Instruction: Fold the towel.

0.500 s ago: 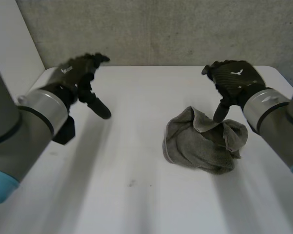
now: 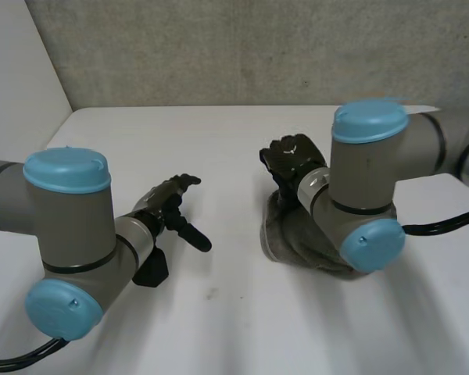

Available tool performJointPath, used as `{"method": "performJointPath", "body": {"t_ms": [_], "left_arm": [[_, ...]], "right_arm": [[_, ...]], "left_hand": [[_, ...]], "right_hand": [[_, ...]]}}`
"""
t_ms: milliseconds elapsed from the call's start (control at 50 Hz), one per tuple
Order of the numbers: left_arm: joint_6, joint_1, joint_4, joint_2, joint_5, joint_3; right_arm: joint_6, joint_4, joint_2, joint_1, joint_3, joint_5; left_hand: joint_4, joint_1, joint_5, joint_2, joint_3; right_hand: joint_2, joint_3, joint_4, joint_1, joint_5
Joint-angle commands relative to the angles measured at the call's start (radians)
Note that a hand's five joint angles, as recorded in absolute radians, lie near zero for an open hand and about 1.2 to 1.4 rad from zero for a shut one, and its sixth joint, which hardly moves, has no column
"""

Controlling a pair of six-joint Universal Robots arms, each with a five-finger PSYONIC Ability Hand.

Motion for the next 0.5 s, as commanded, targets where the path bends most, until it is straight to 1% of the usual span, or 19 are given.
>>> {"method": "performJointPath", "body": {"t_ms": [20, 40, 60, 80, 100, 120, 140, 160, 200, 220, 240, 260, 300, 320, 360, 500], "left_arm": [[-0.002, 0.000, 0.016, 0.007, -0.001, -0.012], [-0.002, 0.000, 0.016, 0.007, -0.001, -0.012], [-0.001, 0.000, 0.018, 0.007, -0.001, -0.012], [-0.002, 0.000, 0.018, 0.007, -0.001, -0.013], [-0.002, 0.000, 0.018, 0.007, -0.001, -0.014], [-0.001, 0.000, 0.018, 0.007, -0.001, -0.012], [-0.001, 0.000, 0.018, 0.005, 0.001, -0.013], [-0.001, 0.000, 0.018, 0.005, 0.001, -0.014], [-0.002, -0.001, 0.018, 0.005, 0.002, -0.012], [-0.002, -0.001, 0.018, 0.005, 0.002, -0.012], [-0.004, -0.003, 0.018, 0.005, 0.010, -0.012], [-0.004, -0.003, 0.018, 0.005, 0.010, -0.012], [-0.008, -0.006, 0.018, 0.008, 0.036, -0.012], [-0.008, -0.006, 0.018, 0.008, 0.036, -0.012], [-0.025, -0.012, 0.018, 0.013, 0.064, -0.012], [-0.093, -0.011, 0.015, 0.034, 0.090, -0.015]], "right_arm": [[-0.174, 0.041, 0.093, 0.000, -0.084, 0.114], [-0.175, 0.041, 0.093, 0.000, -0.085, 0.115], [-0.208, 0.039, 0.098, 0.000, -0.085, 0.131], [-0.234, 0.038, 0.099, 0.000, -0.086, 0.136], [-0.234, 0.038, 0.099, 0.000, -0.086, 0.136], [-0.244, 0.036, 0.095, -0.002, -0.086, 0.133], [-0.242, 0.029, 0.081, -0.005, -0.086, 0.135], [-0.242, 0.029, 0.081, -0.005, -0.086, 0.135], [-0.231, 0.003, 0.024, -0.008, -0.086, 0.128], [-0.231, 0.003, 0.024, -0.008, -0.086, 0.128], [-0.218, -0.016, -0.023, -0.008, -0.077, 0.119], [-0.218, -0.016, -0.024, -0.008, -0.077, 0.119], [-0.182, -0.034, -0.095, 0.000, -0.066, 0.083], [-0.182, -0.034, -0.096, 0.000, -0.066, 0.082], [-0.164, -0.036, -0.137, 0.015, -0.068, 0.044], [-0.175, -0.036, -0.148, 0.096, -0.121, 0.044]], "left_hand": [[0.021, 0.015, -0.016, 0.022, 0.021], [0.021, 0.015, -0.016, 0.022, 0.021], [0.021, 0.015, -0.016, 0.022, 0.021], [0.021, 0.015, -0.016, 0.022, 0.021], [0.021, 0.015, -0.016, 0.022, 0.021], [0.021, 0.015, -0.016, 0.022, 0.021], [0.018, 0.012, -0.019, 0.019, 0.018], [0.018, 0.012, -0.019, 0.019, 0.018], [0.018, 0.012, -0.019, 0.019, 0.018], [0.018, 0.012, -0.019, 0.019, 0.018], [0.018, 0.012, -0.019, 0.019, 0.018], [0.018, 0.012, -0.019, 0.019, 0.018], [0.015, 0.009, -0.022, 0.016, 0.015], [0.015, 0.009, -0.022, 0.016, 0.015], [0.012, 0.006, -0.025, 0.013, 0.012], [0.015, 0.009, -0.022, 0.016, 0.015]], "right_hand": [[0.026, 0.023, 0.023, 0.023, 0.021], [0.026, 0.023, 0.023, 0.023, 0.021], [0.046, 0.043, 0.044, 0.043, 0.041], [0.194, 0.192, 0.192, 0.191, 0.190], [0.196, 0.193, 0.194, 0.193, 0.191], [0.466, 0.464, 0.464, 0.463, 0.461], [0.802, 0.799, 0.800, 0.799, 0.797], [0.805, 0.803, 0.803, 0.802, 0.801], [0.805, 0.803, 0.803, 0.802, 0.801], [0.805, 0.803, 0.803, 0.802, 0.801], [0.805, 0.803, 0.803, 0.802, 0.801], [0.805, 0.803, 0.803, 0.802, 0.801], [0.805, 0.803, 0.803, 0.802, 0.801], [0.805, 0.803, 0.803, 0.802, 0.801], [0.805, 0.803, 0.803, 0.802, 0.801], [0.805, 0.803, 0.803, 0.802, 0.801]]}}
